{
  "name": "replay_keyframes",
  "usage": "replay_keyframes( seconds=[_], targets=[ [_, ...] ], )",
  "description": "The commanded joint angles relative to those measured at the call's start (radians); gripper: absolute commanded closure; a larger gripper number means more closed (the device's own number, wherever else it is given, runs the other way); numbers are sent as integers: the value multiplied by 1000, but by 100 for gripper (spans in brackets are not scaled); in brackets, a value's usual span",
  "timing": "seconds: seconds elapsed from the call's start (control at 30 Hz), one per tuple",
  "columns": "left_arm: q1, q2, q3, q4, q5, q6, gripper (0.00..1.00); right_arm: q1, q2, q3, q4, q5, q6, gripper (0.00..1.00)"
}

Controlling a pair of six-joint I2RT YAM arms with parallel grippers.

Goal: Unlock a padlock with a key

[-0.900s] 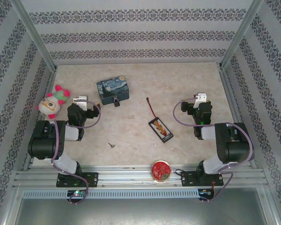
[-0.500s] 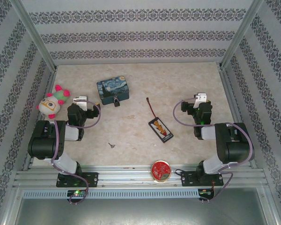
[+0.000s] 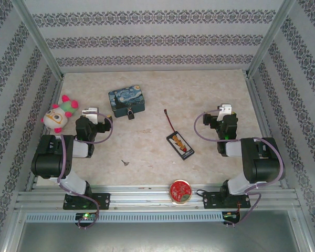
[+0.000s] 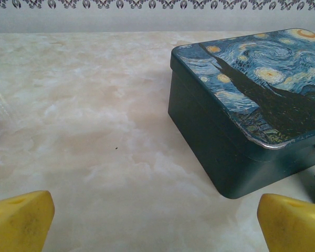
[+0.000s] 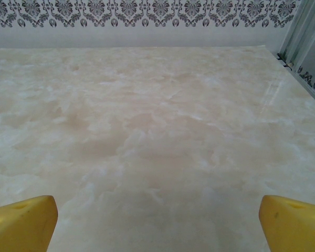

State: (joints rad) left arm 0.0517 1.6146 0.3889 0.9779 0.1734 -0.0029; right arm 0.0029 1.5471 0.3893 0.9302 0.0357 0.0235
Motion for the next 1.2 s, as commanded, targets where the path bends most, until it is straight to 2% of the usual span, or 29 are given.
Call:
replay_keyframes(
  seconds=[0.0, 0.57, 0.67, 0.87, 1.0, 1.17],
  targets=[
    [-13, -22, -8, -13, 14, 17, 1, 11, -22, -12, 10, -13, 6, 2],
    [-13, -25, -8, -14, 8, 14, 1, 11, -27, -7, 0, -29, 2, 2],
    [-13, -58, -9, -37, -28, 1, 1, 11, -47, -8, -14, -27, 2, 2],
    [-10, -198, -37, -110, -95, -20, 1, 11, -119, -6, -80, 4, 10, 2],
    [-12, -340, -33, -233, -124, -56, 1, 17, -163, 16, -155, 44, 16, 2],
    [-13, -497, 8, -421, -74, -158, 1, 25, -249, 19, -225, 98, 22, 2]
  ],
)
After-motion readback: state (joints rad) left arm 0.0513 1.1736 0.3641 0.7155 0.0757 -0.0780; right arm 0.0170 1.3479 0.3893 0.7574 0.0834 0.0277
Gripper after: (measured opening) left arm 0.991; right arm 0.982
